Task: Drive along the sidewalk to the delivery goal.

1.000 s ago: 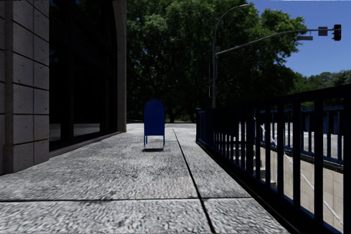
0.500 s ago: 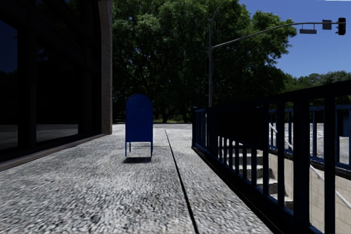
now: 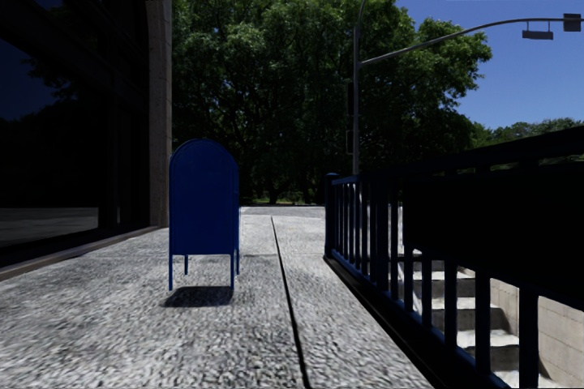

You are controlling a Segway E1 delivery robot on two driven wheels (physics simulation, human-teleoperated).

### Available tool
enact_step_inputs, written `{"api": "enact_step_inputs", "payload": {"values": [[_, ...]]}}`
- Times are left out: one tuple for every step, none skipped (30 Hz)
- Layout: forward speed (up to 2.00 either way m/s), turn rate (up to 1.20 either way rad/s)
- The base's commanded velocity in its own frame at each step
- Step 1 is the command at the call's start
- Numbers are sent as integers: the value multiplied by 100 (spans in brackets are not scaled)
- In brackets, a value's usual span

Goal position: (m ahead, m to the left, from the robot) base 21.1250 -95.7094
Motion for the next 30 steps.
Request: {"api": "enact_step_inputs", "payload": {"values": [[200, 0], [200, 0], [200, 0], [200, 0], [200, 0], [200, 0], [200, 0], [200, 0], [200, 0], [200, 0], [200, 0], [200, 0], [200, 0], [200, 0], [200, 0], [200, 0], [200, 0], [200, 0], [200, 0], [200, 0], [200, 0], [200, 0], [200, 0], [200, 0], [200, 0], [200, 0], [200, 0], [200, 0], [200, 0], [200, 0]]}}
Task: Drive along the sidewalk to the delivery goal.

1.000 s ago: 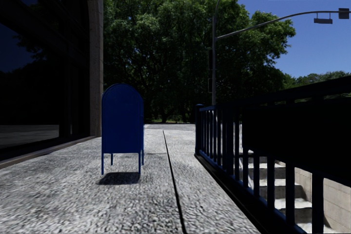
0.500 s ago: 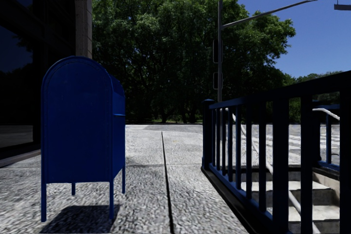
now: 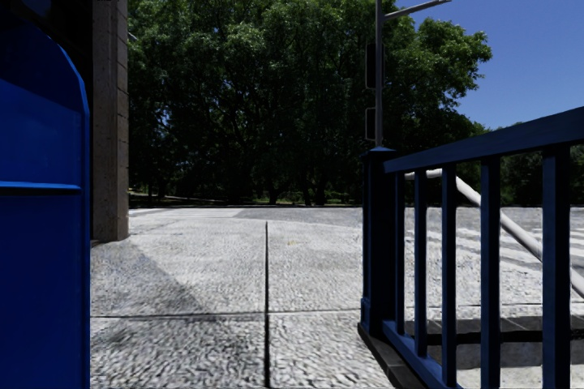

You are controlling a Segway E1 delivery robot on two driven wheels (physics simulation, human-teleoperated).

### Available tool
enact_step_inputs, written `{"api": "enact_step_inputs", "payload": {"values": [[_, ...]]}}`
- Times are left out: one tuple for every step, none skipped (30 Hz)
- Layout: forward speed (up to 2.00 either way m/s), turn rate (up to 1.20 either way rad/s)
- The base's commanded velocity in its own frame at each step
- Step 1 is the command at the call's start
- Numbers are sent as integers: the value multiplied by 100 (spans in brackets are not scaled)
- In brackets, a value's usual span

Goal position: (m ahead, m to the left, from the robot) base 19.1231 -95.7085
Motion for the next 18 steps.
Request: {"api": "enact_step_inputs", "payload": {"values": [[200, 0], [200, 0], [198, 0], [186, 0], [180, 3], [173, 11], [168, 16], [164, 18], [164, 18], [160, 22], [158, 27], [156, 30], [153, 36], [153, 36], [152, 37], [152, 37], [152, 33], [152, 28]]}}
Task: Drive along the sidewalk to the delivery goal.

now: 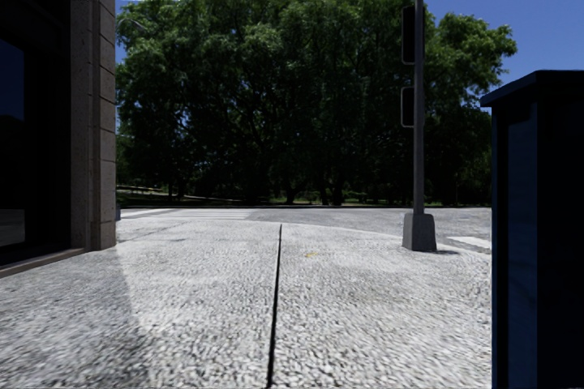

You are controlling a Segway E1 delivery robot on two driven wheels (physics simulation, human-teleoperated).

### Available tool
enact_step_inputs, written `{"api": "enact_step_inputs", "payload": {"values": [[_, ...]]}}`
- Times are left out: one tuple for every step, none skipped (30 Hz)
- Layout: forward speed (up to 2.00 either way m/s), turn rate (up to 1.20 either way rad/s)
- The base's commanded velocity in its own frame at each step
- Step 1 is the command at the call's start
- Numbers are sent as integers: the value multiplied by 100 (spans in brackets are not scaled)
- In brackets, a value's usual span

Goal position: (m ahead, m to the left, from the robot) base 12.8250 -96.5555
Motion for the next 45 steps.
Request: {"api": "enact_step_inputs", "payload": {"values": [[152, 28], [152, 27], [152, 24], [152, 0], [152, 0], [152, 0], [152, 0], [151, 0], [151, 0], [151, 0], [151, 0], [151, 0], [150, 0], [148, 0], [147, 0], [147, 0], [145, 0], [143, 0], [141, 0], [140, 0], [137, 0], [137, 0], [137, -4], [136, -9], [136, -11], [136, -12], [136, -12], [136, -12], [136, -16], [136, -29], [135, -35], [135, -41], [134, -52], [134, -52], [130, -67], [128, -71], [127, -72], [126, -72], [126, -72], [126, -72], [126, -72], [126, -69], [126, -67], [126, -66], [126, -66]]}}
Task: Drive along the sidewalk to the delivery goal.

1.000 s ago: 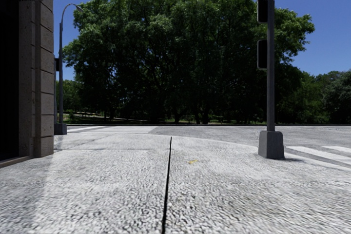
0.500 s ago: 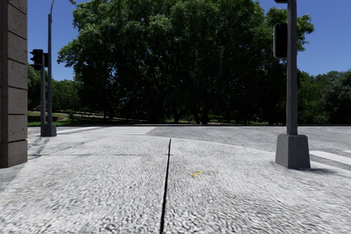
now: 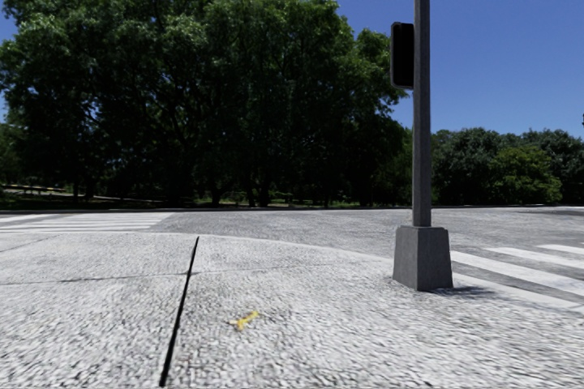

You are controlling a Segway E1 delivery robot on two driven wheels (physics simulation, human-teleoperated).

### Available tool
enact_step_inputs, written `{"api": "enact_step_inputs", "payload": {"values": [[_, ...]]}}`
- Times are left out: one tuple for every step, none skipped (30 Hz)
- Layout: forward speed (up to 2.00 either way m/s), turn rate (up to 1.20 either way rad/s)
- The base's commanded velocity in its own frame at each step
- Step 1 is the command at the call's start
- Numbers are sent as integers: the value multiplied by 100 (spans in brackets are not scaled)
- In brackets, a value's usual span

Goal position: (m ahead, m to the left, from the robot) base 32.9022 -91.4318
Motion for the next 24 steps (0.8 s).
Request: {"api": "enact_step_inputs", "payload": {"values": [[126, -66], [126, -66], [126, -66], [126, -66], [126, -65], [126, -65], [126, -64], [126, -64], [127, -64], [127, -64], [127, -64], [127, -64], [127, -64], [127, -63], [127, -62], [128, -62], [128, -62], [128, -62], [128, -61], [128, -61], [130, -61], [130, -61], [136, -61], [138, -61]]}}
